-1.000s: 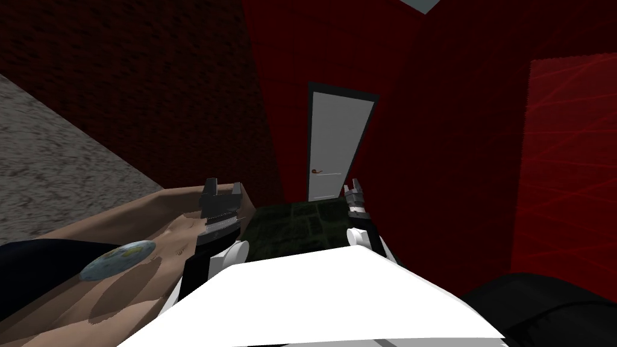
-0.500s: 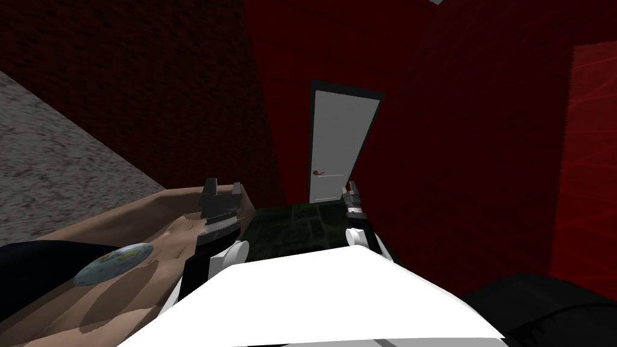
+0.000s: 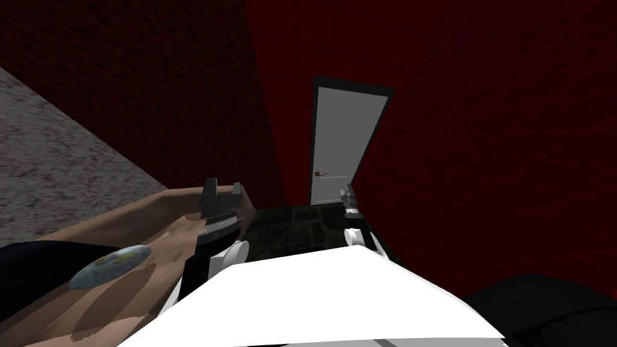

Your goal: Pull the door open

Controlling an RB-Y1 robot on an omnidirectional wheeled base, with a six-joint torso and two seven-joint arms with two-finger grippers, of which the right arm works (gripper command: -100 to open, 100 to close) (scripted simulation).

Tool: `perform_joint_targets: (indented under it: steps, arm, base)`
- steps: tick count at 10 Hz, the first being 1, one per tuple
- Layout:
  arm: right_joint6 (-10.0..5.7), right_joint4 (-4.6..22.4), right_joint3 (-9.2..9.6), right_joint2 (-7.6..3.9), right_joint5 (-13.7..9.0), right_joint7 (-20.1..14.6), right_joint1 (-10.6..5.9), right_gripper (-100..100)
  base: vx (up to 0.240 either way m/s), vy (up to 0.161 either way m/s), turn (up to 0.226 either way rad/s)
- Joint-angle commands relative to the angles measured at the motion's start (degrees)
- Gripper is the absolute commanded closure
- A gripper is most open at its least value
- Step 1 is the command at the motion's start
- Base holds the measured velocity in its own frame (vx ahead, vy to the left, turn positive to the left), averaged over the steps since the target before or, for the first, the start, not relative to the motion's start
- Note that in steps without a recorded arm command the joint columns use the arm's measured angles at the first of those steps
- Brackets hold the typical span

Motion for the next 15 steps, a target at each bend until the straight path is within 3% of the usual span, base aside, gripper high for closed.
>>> perform_joint_targets:
  steps: [1,14,15]
  arm:
    - [-0.35,2.6,-0.30,-0.63,0.0,-0.3,-1.10,-100]
    - [-4.32,23.3,-1.12,-4.59,0.4,-2.5,-7.65,-100]
    - [-4.32,23.3,-1.12,-4.59,0.4,-2.5,-7.65,-100]
  base:
    - [0.090,-0.003,0.041]
    - [0.099,-0.012,0.057]
    - [0.064,-0.011,0.018]
